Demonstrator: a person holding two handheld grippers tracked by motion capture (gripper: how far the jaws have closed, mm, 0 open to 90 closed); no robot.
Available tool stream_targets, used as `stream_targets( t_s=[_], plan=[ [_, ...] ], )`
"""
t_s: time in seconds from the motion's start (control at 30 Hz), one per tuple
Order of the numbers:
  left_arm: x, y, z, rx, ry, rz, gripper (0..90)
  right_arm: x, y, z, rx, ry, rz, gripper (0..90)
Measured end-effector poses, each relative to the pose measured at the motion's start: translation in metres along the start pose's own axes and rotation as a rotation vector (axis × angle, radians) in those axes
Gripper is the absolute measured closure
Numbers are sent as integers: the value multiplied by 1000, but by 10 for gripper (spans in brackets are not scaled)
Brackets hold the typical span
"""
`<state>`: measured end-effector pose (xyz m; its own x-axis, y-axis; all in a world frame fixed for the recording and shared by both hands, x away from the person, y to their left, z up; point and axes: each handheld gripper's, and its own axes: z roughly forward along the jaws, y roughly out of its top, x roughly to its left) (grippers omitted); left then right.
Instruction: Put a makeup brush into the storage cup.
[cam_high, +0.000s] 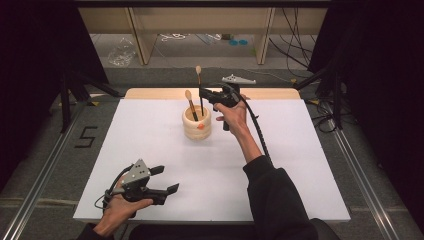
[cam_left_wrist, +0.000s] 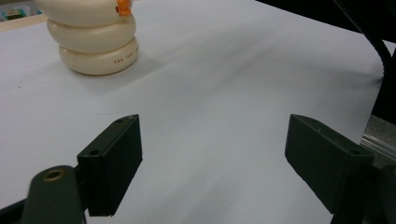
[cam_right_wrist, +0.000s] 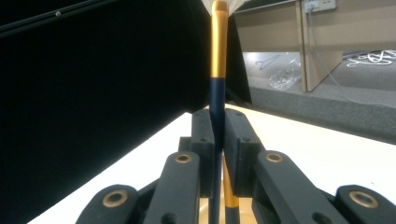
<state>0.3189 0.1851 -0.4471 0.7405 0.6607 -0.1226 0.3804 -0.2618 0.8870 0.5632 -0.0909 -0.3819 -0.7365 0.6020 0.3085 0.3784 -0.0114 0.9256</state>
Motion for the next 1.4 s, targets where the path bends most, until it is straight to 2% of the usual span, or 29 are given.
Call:
stream_targets(
  t_s=[0.17,0.2,0.57,0.87,1.2,1.23,1.27,1.3,1.37,1.4],
  plan=[
    [1,0,0,1,-2,17,188,1,-4,6,3,-11,-2,832],
    [1,0,0,0,-2,16,187,1,-5,8,-9,-7,8,831],
    [1,0,0,-3,-3,13,187,-2,-12,14,0,-31,14,831],
    [1,1,-1,-7,-8,15,188,-4,-15,16,14,-49,-5,831],
    [1,1,-1,-8,-8,16,188,-1,-22,23,18,-35,-3,830],
    [1,1,-1,-8,-4,16,188,-2,-23,24,22,-42,-6,830],
    [0,1,-2,-6,3,-9,188,-2,-23,23,37,-44,-9,828],
    [0,1,-2,-6,2,-9,187,-2,-24,23,42,-38,-2,824],
    [0,1,-2,-7,4,-9,187,-3,-25,25,52,-41,-3,751],
    [0,1,-2,-6,1,0,187,-3,-26,24,54,-51,-10,684]
  ],
)
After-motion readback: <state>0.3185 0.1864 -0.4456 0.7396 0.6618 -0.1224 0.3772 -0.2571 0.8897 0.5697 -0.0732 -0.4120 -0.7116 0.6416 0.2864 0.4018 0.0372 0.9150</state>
